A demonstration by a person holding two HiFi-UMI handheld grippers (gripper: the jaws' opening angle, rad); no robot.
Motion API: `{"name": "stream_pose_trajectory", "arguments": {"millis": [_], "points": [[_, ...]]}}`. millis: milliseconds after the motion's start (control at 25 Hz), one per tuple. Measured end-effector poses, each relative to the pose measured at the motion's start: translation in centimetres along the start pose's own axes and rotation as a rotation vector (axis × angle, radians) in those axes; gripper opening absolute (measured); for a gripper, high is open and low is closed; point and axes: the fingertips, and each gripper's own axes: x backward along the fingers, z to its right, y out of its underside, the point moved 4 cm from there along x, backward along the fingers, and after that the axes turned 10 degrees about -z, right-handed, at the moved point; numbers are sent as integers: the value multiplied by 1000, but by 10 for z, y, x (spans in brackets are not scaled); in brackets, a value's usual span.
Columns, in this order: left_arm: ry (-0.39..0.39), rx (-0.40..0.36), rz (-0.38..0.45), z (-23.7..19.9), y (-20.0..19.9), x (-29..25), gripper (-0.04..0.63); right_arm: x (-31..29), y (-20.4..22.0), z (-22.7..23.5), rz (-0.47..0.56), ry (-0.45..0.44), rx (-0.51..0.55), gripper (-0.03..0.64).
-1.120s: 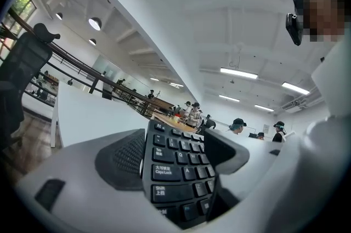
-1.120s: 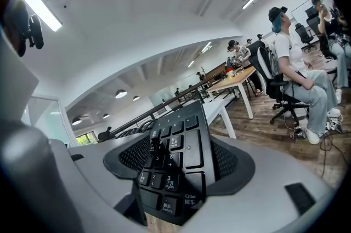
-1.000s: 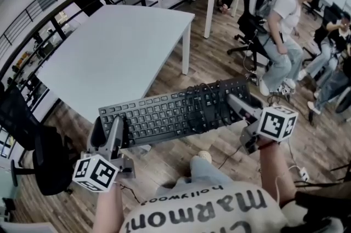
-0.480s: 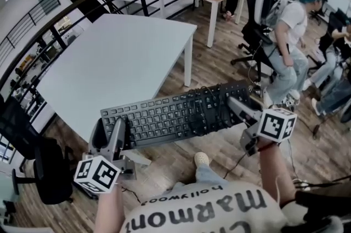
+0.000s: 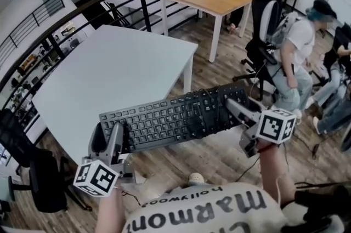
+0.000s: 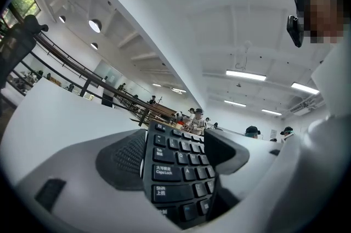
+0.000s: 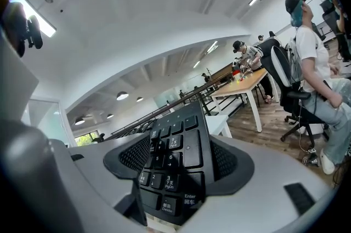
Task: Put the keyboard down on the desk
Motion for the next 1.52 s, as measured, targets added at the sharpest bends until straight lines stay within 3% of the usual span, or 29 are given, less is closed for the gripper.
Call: {"name": "stream_pose_trajectory", "arguments": {"millis": [240, 520, 720, 1520], "points": [[16, 16, -7, -6, 2, -9, 333, -2, -3, 1, -4, 22, 3, 318], [-14, 104, -102, -12, 16, -14, 333, -5, -2, 3, -104, 66, -39, 318], [-25, 54, -100, -8, 4, -16, 333, -11, 2, 7, -76, 28, -59, 318], [-88, 80, -132, -10, 21, -20, 333, -31, 8, 30, -155, 6, -86, 318]]}}
